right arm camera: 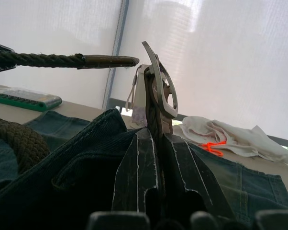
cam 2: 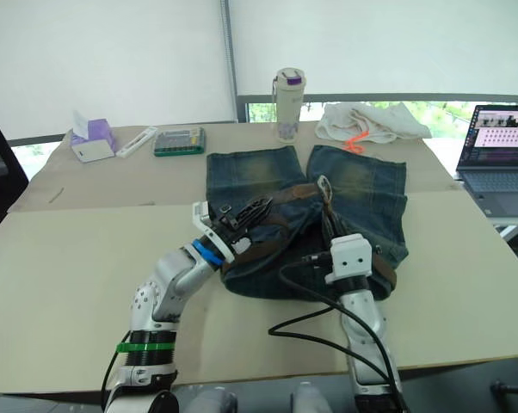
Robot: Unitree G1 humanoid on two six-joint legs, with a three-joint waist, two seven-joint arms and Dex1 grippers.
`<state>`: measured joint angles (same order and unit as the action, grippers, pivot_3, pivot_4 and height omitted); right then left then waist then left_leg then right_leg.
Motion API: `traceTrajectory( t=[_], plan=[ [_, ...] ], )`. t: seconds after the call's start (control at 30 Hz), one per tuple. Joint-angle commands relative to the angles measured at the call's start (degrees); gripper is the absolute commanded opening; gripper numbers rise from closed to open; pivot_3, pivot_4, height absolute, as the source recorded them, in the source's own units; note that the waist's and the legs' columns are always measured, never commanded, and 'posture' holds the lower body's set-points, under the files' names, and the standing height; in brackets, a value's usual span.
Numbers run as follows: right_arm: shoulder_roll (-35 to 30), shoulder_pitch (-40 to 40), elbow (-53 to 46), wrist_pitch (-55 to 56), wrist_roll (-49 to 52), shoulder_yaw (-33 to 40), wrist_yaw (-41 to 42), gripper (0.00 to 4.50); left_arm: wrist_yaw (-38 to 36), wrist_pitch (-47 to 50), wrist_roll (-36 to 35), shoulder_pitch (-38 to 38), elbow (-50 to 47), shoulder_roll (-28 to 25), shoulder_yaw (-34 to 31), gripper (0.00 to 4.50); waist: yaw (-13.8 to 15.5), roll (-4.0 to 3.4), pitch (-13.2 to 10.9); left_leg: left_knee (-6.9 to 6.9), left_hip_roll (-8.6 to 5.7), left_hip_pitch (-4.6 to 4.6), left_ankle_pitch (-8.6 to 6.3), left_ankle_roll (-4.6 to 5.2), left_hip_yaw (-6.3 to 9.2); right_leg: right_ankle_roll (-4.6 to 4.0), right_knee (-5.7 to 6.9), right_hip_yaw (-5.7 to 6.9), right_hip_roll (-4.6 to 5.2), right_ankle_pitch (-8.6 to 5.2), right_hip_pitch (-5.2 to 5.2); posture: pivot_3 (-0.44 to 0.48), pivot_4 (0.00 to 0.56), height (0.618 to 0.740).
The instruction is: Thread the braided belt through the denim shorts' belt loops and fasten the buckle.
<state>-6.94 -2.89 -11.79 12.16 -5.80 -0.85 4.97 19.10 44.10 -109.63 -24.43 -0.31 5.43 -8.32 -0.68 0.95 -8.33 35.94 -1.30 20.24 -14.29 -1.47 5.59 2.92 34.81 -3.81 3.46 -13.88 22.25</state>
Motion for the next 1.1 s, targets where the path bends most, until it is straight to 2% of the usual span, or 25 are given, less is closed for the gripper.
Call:
traceTrajectory(
  t=[0.03, 0.7, 0.83, 1.1],
  plan=[
    [-0.2, 0.0, -2.6, 2.0, -0.1, -0.5, 0.1, 0.04, -1.2, 0.4, -1.0, -0.3, -1.8, 0.1, 0.8, 0.00, 0.0, 0.00, 0.0, 0.00, 0.00, 0.00, 0.00, 0.00, 0.00, 0.01, 0.00, 0.00, 0.00, 0.00, 0.00, 0.000, 0.150, 0.740],
    [-6.2, -1.3, -0.3, 8.1, -4.6, -4.4, 3.9, 0.04, -3.9, 2.8, 0.0, -0.4, 1.3, -1.4, 1.8, 0.00, 0.0, 0.01, 0.0, -0.01, 0.00, -0.01, 0.00, 0.00, 0.00, 0.07, 0.00, 0.00, 0.00, -0.04, 0.00, 0.000, 0.150, 0.740],
    [-8.2, -1.6, 0.7, 9.2, -5.0, -5.2, 5.8, 0.04, -5.5, 3.5, 1.4, -0.8, 2.4, -1.7, 1.9, 0.00, 0.0, 0.01, 0.0, -0.01, 0.00, -0.01, 0.00, 0.00, 0.00, 0.06, 0.00, 0.00, -0.01, -0.04, 0.00, 0.000, 0.150, 0.740],
    [-13.9, -1.8, 3.1, 12.9, -6.0, -7.3, 10.7, 0.04, -12.4, 4.7, 8.5, -0.5, 4.1, -1.4, 2.6, 0.00, -0.1, 0.01, 0.0, -0.01, 0.00, -0.02, 0.00, 0.00, -0.01, 0.07, 0.00, 0.00, -0.02, -0.05, -0.01, 0.000, 0.150, 0.740]
  ],
)
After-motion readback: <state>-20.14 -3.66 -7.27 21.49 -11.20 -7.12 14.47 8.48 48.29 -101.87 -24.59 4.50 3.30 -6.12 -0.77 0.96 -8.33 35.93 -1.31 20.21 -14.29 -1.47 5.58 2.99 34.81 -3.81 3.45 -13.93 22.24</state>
